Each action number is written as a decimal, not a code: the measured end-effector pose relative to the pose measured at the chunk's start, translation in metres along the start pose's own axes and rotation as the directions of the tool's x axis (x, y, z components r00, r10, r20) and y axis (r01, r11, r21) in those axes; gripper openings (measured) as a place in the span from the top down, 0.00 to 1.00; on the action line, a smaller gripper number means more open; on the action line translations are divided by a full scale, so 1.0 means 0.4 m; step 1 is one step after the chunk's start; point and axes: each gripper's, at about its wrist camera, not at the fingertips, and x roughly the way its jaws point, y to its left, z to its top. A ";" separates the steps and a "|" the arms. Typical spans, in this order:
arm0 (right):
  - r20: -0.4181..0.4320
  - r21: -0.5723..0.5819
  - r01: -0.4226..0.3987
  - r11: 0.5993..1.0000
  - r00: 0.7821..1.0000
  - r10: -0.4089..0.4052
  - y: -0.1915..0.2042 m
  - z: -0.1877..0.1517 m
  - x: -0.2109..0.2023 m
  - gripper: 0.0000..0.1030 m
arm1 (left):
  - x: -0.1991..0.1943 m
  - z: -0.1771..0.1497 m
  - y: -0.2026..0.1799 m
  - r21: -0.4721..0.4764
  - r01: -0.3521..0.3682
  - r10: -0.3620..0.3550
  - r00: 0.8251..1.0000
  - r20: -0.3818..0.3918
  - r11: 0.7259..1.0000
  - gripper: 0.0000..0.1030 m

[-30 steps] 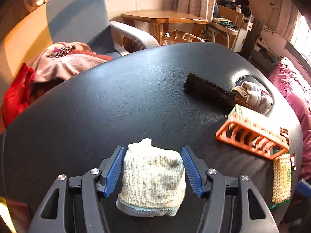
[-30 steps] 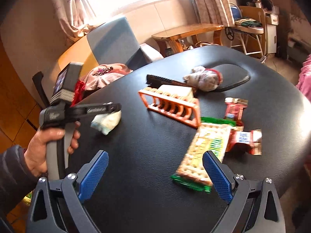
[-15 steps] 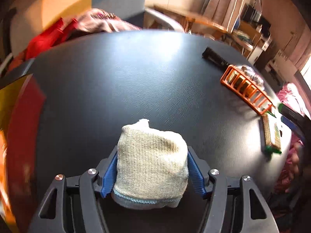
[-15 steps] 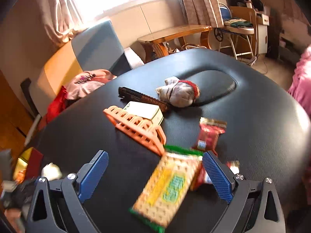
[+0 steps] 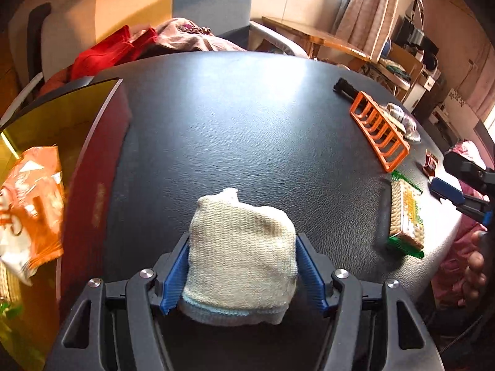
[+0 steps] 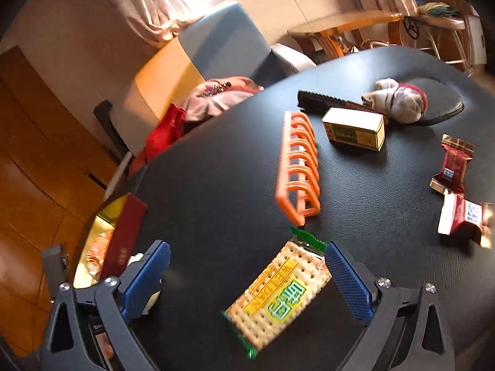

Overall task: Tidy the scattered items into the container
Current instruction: 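Hold the sock with the left gripper while the right gripper grasps the green cracker pack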

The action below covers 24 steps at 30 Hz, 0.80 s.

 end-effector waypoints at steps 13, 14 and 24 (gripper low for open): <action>-0.006 -0.123 0.278 0.953 0.960 -0.281 0.101 -0.079 0.050 0.02 | -0.052 -0.024 0.018 0.004 0.047 -0.047 0.998 0.044 0.999 0.36; 0.000 -0.138 0.296 0.945 0.954 -0.299 0.104 -0.074 0.060 0.02 | -0.052 -0.024 0.017 0.010 0.047 -0.047 0.998 0.044 0.999 0.36; 0.010 -0.223 0.468 0.855 0.878 -0.478 0.014 -0.060 0.056 0.09 | -0.006 0.002 -0.076 0.075 0.097 -0.097 0.995 -0.002 0.992 0.36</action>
